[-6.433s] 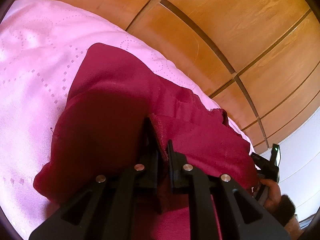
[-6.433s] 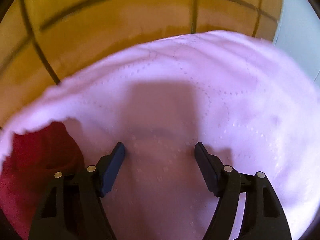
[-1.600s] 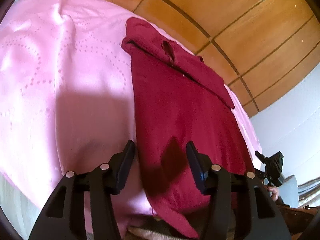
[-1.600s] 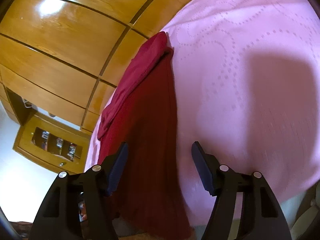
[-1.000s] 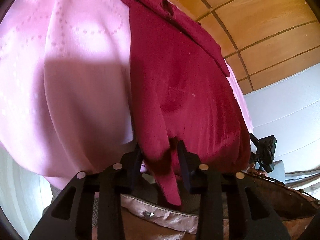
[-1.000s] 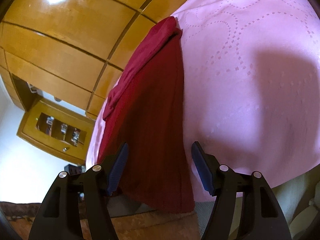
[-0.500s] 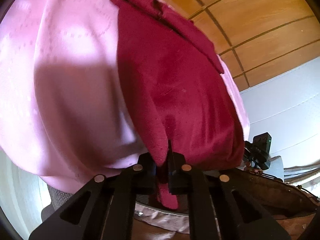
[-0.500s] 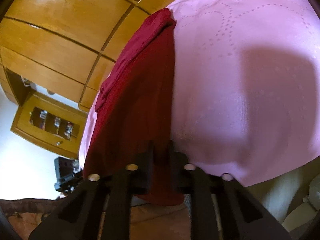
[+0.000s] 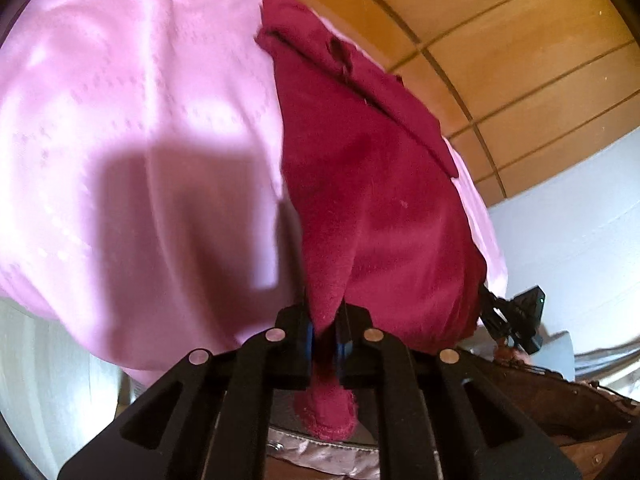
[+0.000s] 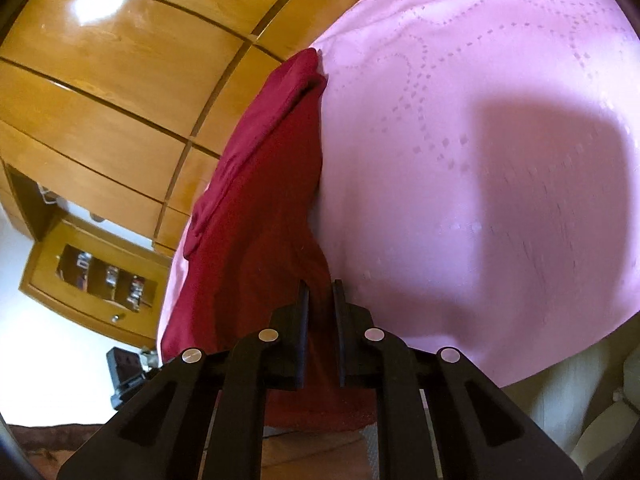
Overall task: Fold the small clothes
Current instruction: 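Lift the hem with both tools, fold it over toward the collar, open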
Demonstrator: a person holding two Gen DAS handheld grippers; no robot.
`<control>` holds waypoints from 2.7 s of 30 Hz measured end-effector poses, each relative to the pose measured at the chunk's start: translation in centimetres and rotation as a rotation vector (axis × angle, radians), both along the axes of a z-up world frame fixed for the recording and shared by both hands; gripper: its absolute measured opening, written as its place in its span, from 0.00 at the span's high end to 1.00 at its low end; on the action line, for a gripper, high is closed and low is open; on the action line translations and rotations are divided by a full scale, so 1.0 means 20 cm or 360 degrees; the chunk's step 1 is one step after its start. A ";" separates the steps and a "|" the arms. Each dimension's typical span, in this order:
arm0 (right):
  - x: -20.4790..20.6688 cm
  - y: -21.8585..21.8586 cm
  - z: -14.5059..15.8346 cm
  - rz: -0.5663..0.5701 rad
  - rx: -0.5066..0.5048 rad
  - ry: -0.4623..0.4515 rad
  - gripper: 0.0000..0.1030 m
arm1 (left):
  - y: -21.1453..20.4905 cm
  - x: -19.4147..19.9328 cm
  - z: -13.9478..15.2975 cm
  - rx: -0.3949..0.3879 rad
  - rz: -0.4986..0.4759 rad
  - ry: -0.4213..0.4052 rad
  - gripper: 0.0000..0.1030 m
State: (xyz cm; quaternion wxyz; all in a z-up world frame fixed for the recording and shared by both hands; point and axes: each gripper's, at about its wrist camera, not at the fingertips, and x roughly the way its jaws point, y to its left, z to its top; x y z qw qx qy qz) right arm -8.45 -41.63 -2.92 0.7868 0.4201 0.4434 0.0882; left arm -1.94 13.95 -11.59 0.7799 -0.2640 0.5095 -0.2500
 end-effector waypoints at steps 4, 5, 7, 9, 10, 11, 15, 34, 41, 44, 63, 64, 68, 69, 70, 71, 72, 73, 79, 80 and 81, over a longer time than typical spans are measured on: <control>-0.02 0.00 0.01 0.0041 0.0089 -0.0062 0.53 | -0.01 0.00 -0.04 -0.0044 -0.0010 0.0050 0.63; -0.02 0.00 0.02 0.0057 0.0099 -0.0077 0.51 | -0.01 0.00 -0.05 -0.0058 -0.0017 0.0062 0.62; -0.02 0.04 0.02 0.0137 0.0028 -0.0074 0.50 | -0.04 0.00 -0.07 -0.0066 -0.0049 0.0088 0.59; -0.02 0.06 0.03 0.0201 -0.0031 -0.0070 0.50 | -0.09 0.01 -0.09 -0.0051 -0.0098 0.0120 0.59; -0.02 0.07 0.04 0.0213 -0.0035 -0.0076 0.50 | -0.10 0.01 -0.10 -0.0042 -0.0124 0.0134 0.59; -0.02 0.07 0.03 0.0220 -0.0029 -0.0076 0.50 | -0.12 0.01 -0.11 -0.0032 -0.0151 0.0148 0.60; -0.02 0.05 0.01 0.0209 -0.0030 -0.0040 0.83 | -0.16 0.01 -0.08 0.0028 -0.0199 0.0124 0.91; -0.06 0.12 0.37 0.0369 0.0412 -0.0610 0.90 | 0.03 -0.14 0.46 -0.0514 -0.0078 -0.0436 0.94; -0.14 0.11 0.45 0.0408 0.0499 -0.0744 0.90 | 0.09 -0.18 0.53 -0.0817 -0.0097 -0.0503 0.94; -0.18 0.09 0.49 0.0407 0.0536 -0.0806 0.90 | 0.11 -0.19 0.55 -0.0890 -0.0122 -0.0545 0.94; 0.62 0.01 0.26 0.0106 0.0526 -0.0375 0.90 | 0.15 0.53 0.35 -0.0669 0.0193 -0.0236 0.89; 0.69 0.00 0.23 0.0076 0.0537 -0.0342 0.90 | 0.14 0.59 0.35 -0.0645 0.0193 -0.0238 0.89; 0.88 -0.03 0.12 0.0017 0.0498 -0.0245 0.90 | 0.09 0.81 0.30 -0.0515 0.0202 -0.0229 0.89; 0.91 -0.02 0.09 0.0007 0.0475 -0.0219 0.90 | 0.07 0.86 0.29 -0.0466 0.0204 -0.0221 0.89; 0.95 -0.02 0.07 0.0004 0.0442 -0.0194 0.90 | 0.06 0.90 0.27 -0.0416 0.0206 -0.0211 0.86; 0.97 -0.01 0.05 0.0005 0.0405 -0.0174 0.90 | 0.04 0.95 0.25 -0.0341 0.0212 -0.0194 0.83; 1.00 0.00 0.03 0.0002 0.0350 -0.0144 0.81 | 0.02 0.98 0.23 -0.0301 0.0226 -0.0177 0.66; 1.02 0.01 0.01 -0.0006 0.0332 -0.0128 0.59 | 0.01 0.99 0.21 -0.0272 0.0251 -0.0161 0.42; 1.00 0.03 0.07 -0.0135 0.0354 -0.0299 0.05 | 0.04 0.96 0.21 -0.0342 0.0488 -0.0270 0.17; 0.99 0.03 0.09 -0.0137 0.0288 -0.0300 0.04 | 0.04 0.95 0.21 -0.0327 0.0507 -0.0284 0.17; 0.99 0.05 0.12 -0.0113 0.0188 -0.0286 0.04 | 0.04 0.94 0.21 -0.0288 0.0524 -0.0298 0.17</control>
